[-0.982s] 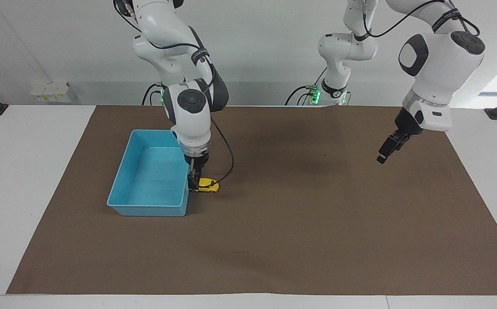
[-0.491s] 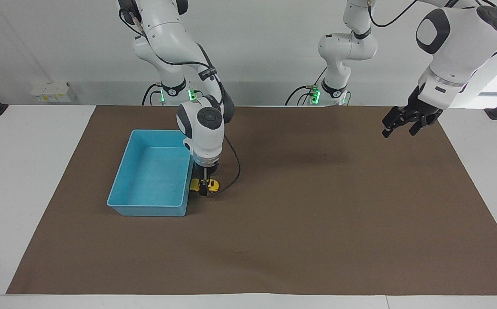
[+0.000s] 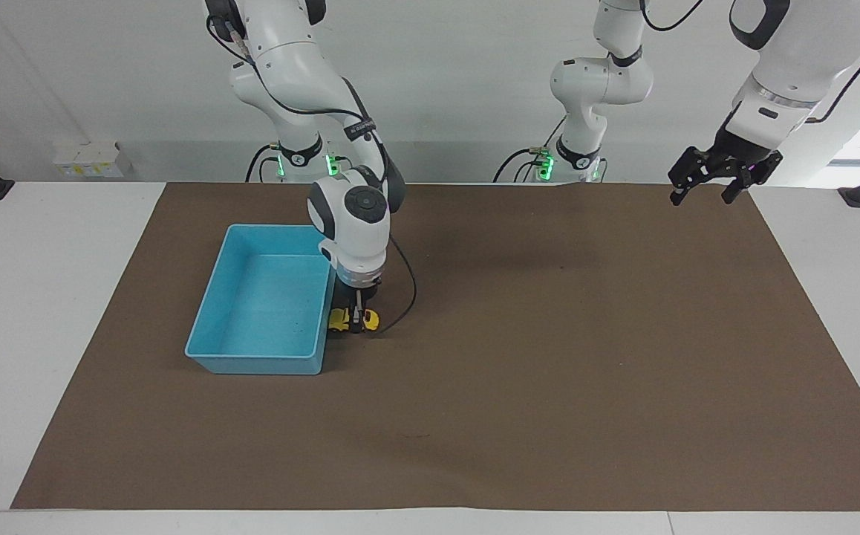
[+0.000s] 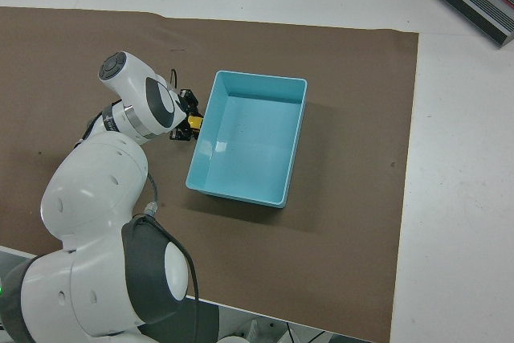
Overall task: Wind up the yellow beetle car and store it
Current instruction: 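Grasp the car with the right gripper and carry it over the bin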
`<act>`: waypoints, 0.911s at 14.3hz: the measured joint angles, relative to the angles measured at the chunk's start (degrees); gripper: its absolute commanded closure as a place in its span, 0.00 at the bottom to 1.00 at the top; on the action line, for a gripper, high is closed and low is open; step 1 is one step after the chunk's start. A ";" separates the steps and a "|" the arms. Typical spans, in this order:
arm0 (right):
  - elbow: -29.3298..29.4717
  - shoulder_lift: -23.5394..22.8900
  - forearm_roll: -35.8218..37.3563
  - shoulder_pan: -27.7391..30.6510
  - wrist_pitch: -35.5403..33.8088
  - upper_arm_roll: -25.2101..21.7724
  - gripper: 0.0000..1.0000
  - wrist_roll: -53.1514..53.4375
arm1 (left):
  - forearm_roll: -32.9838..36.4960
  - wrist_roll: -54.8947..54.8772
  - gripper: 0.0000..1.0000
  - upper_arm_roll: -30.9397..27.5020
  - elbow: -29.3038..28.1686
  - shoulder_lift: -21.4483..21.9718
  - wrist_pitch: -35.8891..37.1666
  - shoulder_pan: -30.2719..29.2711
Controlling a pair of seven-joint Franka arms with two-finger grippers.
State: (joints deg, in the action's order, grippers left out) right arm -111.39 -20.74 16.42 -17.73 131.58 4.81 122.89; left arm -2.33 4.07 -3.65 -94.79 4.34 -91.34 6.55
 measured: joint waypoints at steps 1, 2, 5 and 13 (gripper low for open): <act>0.43 0.31 0.04 -0.25 -0.77 0.02 1.00 -0.14 | 0.04 -0.02 0.00 -0.08 0.00 0.00 0.13 -0.03; 1.03 0.73 0.05 -0.93 -1.81 0.03 1.00 -0.40 | 0.10 -0.10 0.00 -0.15 0.00 0.00 0.25 -0.04; 2.70 2.82 0.04 -3.60 -3.73 0.34 1.00 -0.44 | 0.27 -0.39 0.00 -0.11 0.00 0.00 1.38 -0.04; 3.63 10.88 -3.29 -2.69 -5.84 1.32 1.00 -15.27 | 0.43 -0.52 0.00 -0.68 -0.22 0.79 2.12 -0.11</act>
State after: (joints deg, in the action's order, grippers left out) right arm -107.75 -9.86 13.13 -20.42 125.74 6.13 107.62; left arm -1.90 3.55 -4.33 -95.01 5.13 -89.22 6.44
